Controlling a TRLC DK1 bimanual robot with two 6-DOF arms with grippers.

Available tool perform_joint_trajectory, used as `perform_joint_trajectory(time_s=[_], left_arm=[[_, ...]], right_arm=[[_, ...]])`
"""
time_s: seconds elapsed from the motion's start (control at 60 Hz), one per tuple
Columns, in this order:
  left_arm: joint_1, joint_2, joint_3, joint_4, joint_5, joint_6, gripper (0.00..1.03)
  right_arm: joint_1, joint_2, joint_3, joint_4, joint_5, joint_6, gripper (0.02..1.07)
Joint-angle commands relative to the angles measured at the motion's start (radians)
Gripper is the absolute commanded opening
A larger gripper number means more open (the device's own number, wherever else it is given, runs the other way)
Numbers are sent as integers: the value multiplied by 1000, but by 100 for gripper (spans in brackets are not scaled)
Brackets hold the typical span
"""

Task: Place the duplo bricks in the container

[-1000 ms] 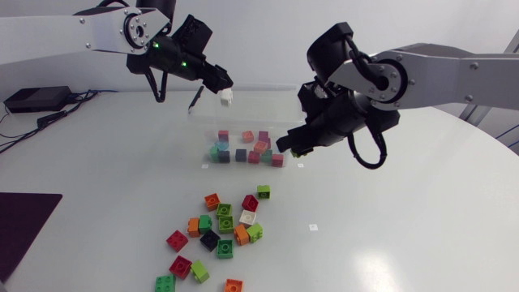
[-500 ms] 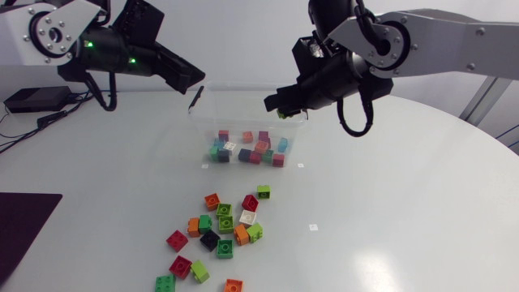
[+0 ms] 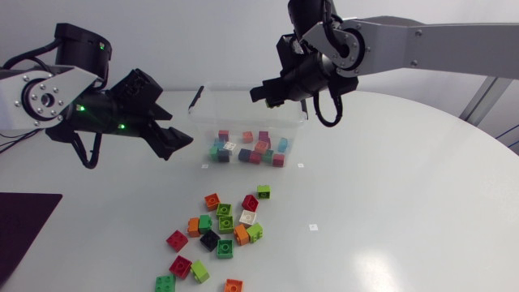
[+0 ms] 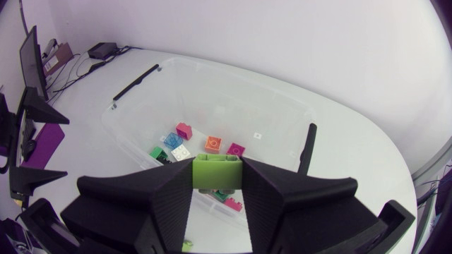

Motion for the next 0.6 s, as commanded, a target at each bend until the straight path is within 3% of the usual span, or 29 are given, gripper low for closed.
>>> perform_joint_trajectory(time_s=[0.0,0.417,0.483,0.583], left_arm=[[-9,-15,-46,-9,7,48,98],[-35,64,-122,-10,17,106,98],[-46,93,-130,-10,15,114,98],[-69,130,-144,-14,15,126,98]], right_arm=[[8,40,30,19,16,13,37],[6,135,90,133,45,-10,38],[6,154,104,143,57,-14,53],[8,180,138,136,65,-24,92]])
